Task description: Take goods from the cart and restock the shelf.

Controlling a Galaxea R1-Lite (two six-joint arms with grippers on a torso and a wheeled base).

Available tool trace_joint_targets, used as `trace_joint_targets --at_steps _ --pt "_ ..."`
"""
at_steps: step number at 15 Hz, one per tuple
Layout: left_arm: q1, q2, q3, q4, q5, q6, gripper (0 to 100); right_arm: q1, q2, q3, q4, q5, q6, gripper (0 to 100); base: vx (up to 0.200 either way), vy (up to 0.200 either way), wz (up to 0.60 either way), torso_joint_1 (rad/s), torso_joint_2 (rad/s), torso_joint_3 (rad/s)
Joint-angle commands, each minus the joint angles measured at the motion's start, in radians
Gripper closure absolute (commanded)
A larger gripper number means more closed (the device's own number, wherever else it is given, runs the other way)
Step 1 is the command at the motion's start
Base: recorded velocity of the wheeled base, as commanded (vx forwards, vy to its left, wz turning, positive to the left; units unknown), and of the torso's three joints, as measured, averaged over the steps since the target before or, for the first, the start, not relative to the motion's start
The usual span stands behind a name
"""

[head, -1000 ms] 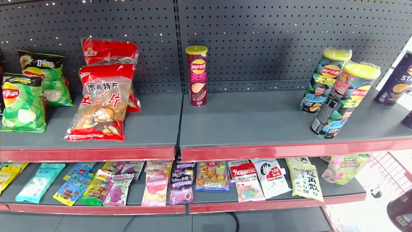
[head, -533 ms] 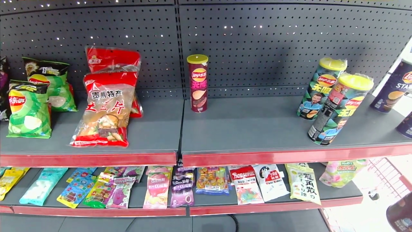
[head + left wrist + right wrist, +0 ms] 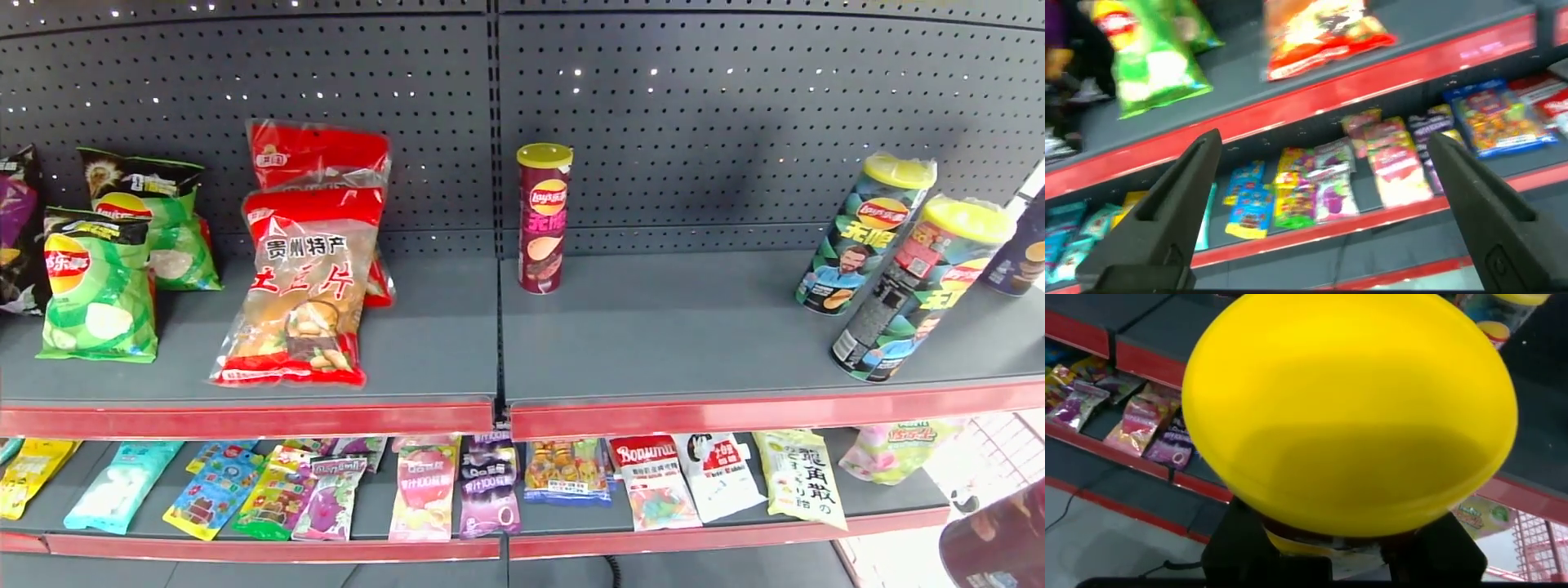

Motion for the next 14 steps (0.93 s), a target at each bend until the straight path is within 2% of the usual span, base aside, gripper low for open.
trace_joint_targets --at_steps 1,3,8,14 --pt "0.001 0.0 0.001 0.0 0.0 0.004 0 0.001 -0.003 -0.006 0.0 0.018 0.0 100 0.0 0.0 0.0 0.0 0.0 0.0" --pt "0.001 0.005 -0.001 0.0 0.0 0.006 0 0.001 0.0 -0.009 0.0 0.081 0.0 100 0.0 0.0 0.0 0.0 0.0 0.0" --pt "0.001 0.005 0.001 0.001 0.004 0.006 0 0.001 0.005 -0.017 0.0 0.118 -0.008 100 0.2 0.0 0.0 -0.004 0.0 0.003" --pt "0.0 0.005 0.002 0.0 -0.005 0.008 0 0.001 0.051 -0.061 0.002 0.172 -0.005 100 0.0 0.0 0.0 0.0 0.0 0.0"
